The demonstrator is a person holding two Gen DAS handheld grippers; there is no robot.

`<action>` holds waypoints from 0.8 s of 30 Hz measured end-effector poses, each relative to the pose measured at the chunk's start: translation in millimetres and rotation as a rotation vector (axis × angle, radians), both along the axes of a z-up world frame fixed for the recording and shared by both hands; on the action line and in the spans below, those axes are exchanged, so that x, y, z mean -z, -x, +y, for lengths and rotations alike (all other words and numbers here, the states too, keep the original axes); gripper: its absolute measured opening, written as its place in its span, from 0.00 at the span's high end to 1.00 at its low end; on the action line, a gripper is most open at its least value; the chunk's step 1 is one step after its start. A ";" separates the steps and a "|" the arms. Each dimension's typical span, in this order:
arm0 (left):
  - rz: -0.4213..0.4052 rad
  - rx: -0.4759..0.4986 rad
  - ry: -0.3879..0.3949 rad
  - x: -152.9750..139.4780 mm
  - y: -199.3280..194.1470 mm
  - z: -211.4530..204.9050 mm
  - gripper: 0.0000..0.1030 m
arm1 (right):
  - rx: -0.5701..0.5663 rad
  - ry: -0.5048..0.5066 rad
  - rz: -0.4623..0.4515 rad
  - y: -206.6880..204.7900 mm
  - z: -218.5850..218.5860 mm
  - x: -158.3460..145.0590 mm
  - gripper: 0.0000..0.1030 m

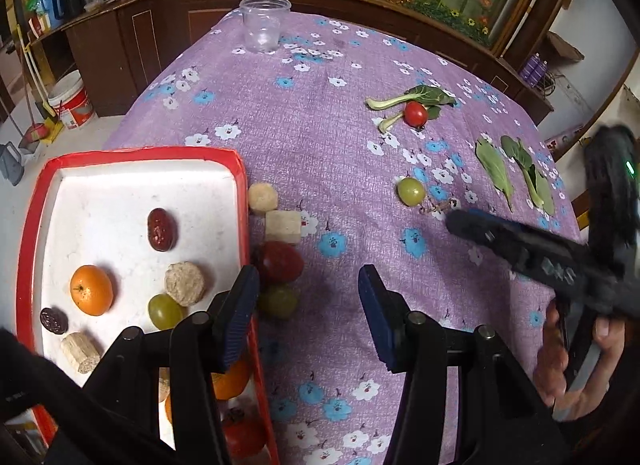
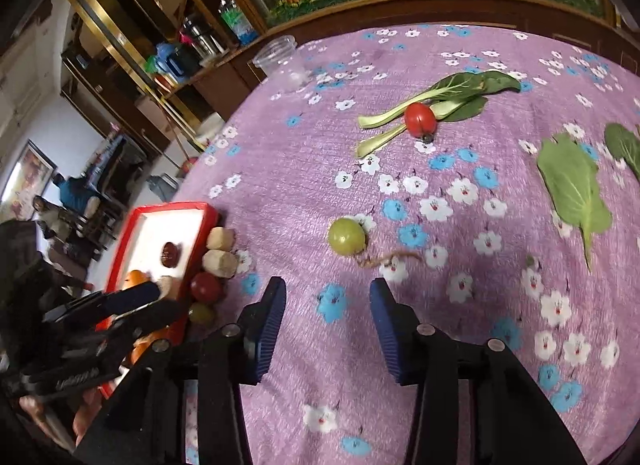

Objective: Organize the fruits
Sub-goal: 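Grasp a green grape with the right tool while the left tool moves toward a white chunk, then grasp the white chunk with the left tool while the right tool holds the grape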

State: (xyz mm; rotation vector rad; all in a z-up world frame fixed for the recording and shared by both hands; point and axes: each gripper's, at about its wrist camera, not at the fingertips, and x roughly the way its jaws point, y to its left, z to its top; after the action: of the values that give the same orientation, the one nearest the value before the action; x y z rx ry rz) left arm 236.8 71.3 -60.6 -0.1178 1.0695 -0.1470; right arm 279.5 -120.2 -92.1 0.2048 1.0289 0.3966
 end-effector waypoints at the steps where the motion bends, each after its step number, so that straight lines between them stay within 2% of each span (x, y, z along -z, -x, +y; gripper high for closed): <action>1: -0.006 -0.001 0.000 -1.1 1.2 1.1 0.51 | -0.002 0.015 0.006 -5.9 4.4 0.9 0.61; 3: -0.010 -0.001 0.018 -2.6 3.6 4.5 0.51 | -0.017 0.044 0.014 -19.5 12.9 4.3 0.65; 8: 0.002 -0.005 0.045 -1.1 8.3 12.1 0.51 | -0.005 0.107 0.029 -47.0 25.2 13.4 0.66; 13: 0.019 -0.006 0.060 2.7 10.7 15.2 0.51 | 0.002 0.135 0.067 -60.2 30.2 33.5 0.74; 18: 0.030 -0.008 0.061 4.0 8.1 15.4 0.51 | 0.030 0.134 0.068 -52.4 25.5 30.3 0.74; 24: 0.052 0.002 0.020 3.8 -11.3 7.1 0.53 | 0.036 0.041 0.029 -8.9 11.0 7.3 0.74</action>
State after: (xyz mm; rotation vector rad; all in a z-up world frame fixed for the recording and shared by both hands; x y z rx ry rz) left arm 248.1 78.5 -64.4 -0.1395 1.1205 -0.1572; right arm 288.4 -109.2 -99.4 0.1930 1.0596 0.3404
